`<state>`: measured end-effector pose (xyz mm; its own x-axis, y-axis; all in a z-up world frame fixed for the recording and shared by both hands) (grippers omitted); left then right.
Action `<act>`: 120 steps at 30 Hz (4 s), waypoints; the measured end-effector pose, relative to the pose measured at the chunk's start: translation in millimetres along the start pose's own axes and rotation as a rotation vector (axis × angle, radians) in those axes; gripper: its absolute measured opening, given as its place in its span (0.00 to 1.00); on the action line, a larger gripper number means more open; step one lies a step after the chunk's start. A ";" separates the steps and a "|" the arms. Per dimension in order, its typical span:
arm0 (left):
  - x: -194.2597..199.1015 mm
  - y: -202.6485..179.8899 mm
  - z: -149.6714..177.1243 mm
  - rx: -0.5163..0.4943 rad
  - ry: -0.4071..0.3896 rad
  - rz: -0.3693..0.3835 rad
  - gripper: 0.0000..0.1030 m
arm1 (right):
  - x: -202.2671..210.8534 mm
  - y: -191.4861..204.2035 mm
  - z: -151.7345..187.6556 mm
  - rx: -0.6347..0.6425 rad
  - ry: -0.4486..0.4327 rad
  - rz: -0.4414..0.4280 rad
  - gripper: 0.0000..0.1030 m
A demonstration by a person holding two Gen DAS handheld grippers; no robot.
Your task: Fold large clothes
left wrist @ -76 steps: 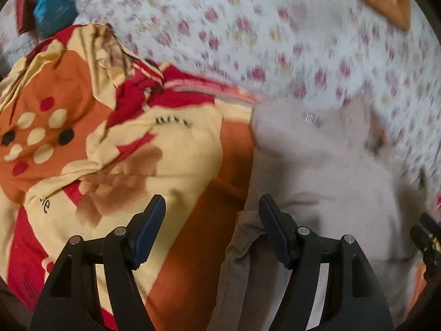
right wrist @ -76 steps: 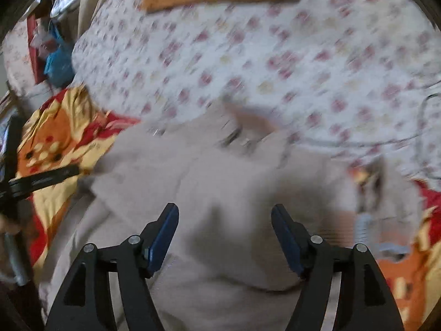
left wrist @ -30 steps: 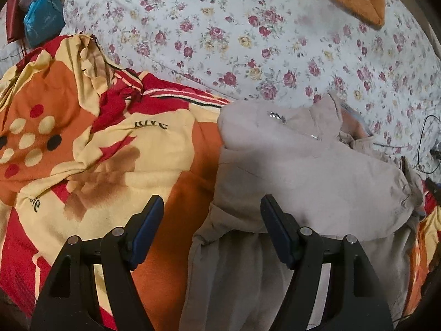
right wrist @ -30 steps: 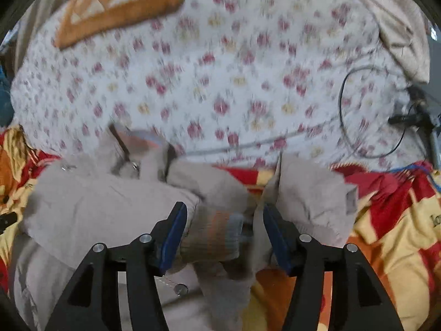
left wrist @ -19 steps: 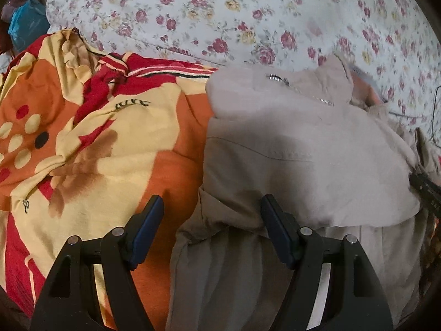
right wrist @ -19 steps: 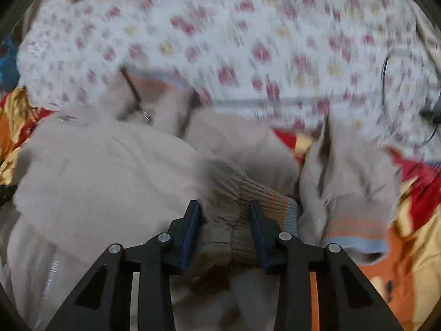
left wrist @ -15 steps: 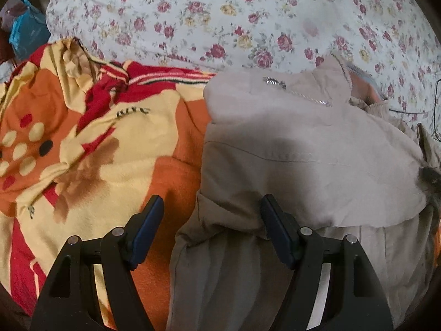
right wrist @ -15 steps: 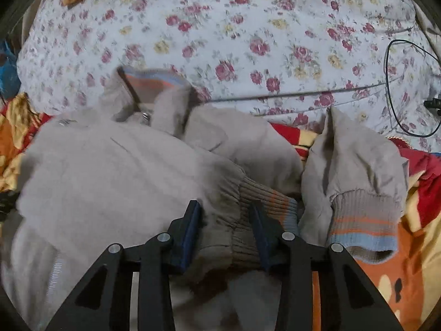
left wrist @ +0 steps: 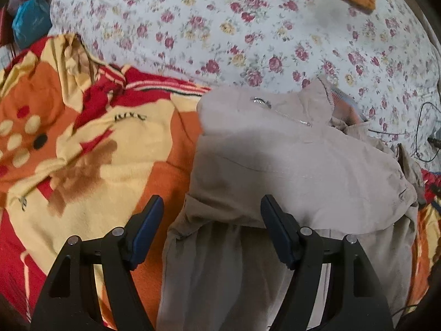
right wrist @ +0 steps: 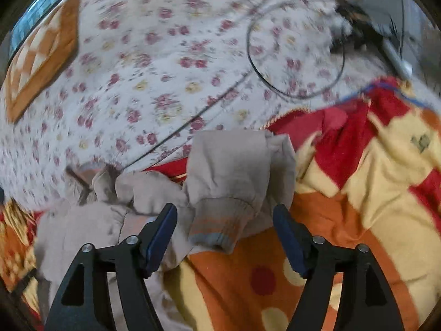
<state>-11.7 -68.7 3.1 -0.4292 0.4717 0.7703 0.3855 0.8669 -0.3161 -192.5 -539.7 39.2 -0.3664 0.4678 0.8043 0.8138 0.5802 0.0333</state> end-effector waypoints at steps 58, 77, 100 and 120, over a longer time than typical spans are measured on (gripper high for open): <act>23.5 21.2 -24.2 0.141 -0.065 0.236 0.77 | 73.7 288.8 66.7 0.666 0.254 -0.596 0.59; -0.9 -9.8 -29.9 0.149 -0.032 0.312 0.83 | 47.6 89.9 71.9 0.531 -0.034 -0.110 0.56; 104.5 -174.6 -151.6 -0.051 -0.189 0.551 0.10 | 16.3 97.8 74.6 0.316 0.012 -0.237 0.82; -34.8 -48.7 -35.0 0.118 0.101 0.307 0.11 | 25.6 31.0 58.3 0.243 0.051 0.040 0.81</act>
<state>13.1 -133.0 11.1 -0.2222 0.7003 0.6783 0.3844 0.7023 -0.5991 -202.9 -470.8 26.2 -0.3078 0.4630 0.8312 0.6923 0.7083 -0.1381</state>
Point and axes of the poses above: each gripper's, at about its wrist camera, not at the fingertips, and x roughly against the way its jaws point, y to its left, z to its underside, the point moved 3 cm from there along -x, roughly the way its jaws point, and after that the axes turned 14 degrees about z, right-handed, at the moved point
